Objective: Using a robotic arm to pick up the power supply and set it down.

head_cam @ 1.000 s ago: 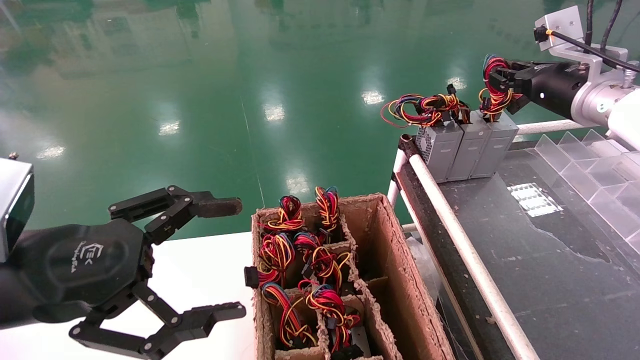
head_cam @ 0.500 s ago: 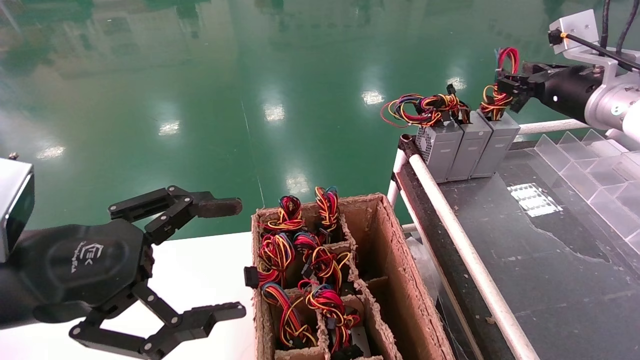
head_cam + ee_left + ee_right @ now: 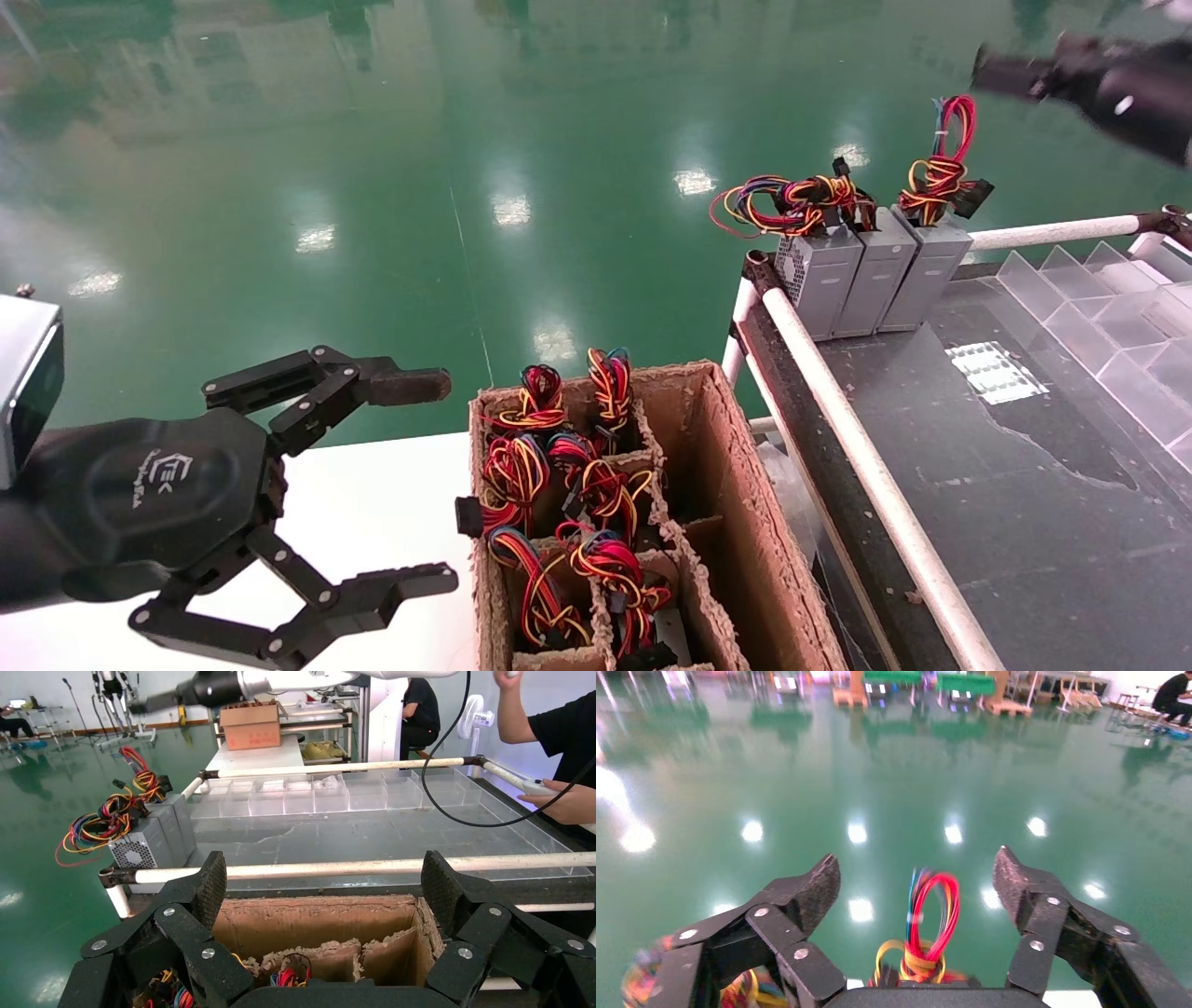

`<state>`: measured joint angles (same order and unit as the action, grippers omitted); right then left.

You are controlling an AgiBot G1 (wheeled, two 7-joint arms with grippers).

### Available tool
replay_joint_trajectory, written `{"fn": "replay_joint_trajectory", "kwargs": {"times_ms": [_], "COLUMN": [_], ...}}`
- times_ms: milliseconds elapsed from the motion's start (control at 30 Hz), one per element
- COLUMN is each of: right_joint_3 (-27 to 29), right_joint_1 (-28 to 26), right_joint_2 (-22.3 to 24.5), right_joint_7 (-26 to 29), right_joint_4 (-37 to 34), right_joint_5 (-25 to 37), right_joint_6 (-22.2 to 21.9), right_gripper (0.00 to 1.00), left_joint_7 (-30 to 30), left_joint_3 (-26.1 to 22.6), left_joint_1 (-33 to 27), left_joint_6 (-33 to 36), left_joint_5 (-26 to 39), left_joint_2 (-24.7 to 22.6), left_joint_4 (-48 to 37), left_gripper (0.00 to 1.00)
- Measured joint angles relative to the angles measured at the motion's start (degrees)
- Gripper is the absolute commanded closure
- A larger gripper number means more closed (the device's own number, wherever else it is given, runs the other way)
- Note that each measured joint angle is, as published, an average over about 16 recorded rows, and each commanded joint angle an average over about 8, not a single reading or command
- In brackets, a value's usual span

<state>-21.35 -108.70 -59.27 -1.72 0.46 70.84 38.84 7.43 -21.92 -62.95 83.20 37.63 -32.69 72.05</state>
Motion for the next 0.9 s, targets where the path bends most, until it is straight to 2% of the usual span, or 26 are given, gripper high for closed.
{"fn": "replay_joint_trajectory", "kwargs": {"times_ms": [333, 900], "right_joint_3": [2.46, 3.44], "right_joint_1": [1.90, 15.05], "right_joint_2": [4.43, 10.42], "right_joint_7": [3.00, 5.95], "right_joint_4": [5.31, 25.14], "right_joint_5": [-4.94, -12.15], "right_joint_6": [7.71, 19.45], "right_gripper": [0.00, 0.00], "left_joint_7": [-0.01, -0.01], "left_joint_3": [0.00, 0.00], "left_joint_1": [0.00, 0.00], "left_joint_6": [-0.01, -0.01], "left_joint_5": [0.00, -0.01], "left_joint_2": [0.00, 0.01], "left_joint_4": [-0.02, -0.02], "left_gripper": [0.00, 0.00]}}
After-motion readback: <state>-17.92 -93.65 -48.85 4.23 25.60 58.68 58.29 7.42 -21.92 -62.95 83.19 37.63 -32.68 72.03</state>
